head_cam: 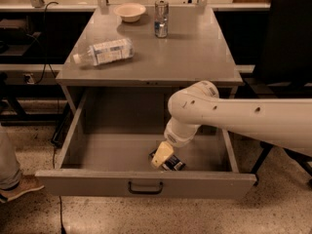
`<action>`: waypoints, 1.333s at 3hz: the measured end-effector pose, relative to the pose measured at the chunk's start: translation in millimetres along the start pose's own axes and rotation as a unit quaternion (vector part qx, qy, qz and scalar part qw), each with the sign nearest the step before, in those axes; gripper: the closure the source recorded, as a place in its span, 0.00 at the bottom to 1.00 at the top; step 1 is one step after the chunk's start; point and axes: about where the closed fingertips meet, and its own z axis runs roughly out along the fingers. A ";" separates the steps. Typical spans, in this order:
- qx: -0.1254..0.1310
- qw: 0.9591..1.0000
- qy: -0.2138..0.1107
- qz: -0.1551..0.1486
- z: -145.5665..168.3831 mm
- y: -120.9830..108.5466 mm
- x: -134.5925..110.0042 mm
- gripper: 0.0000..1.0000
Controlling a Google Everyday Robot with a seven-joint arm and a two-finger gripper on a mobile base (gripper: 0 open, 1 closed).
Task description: Pick rxbar blueberry from top drawer and place on counter
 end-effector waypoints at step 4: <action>0.005 1.000 0.014 -0.006 30.7 8.3 4.9 0.48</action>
Offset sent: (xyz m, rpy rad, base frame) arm -0.0040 0.0091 -0.0311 -0.0371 -0.0055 0.0117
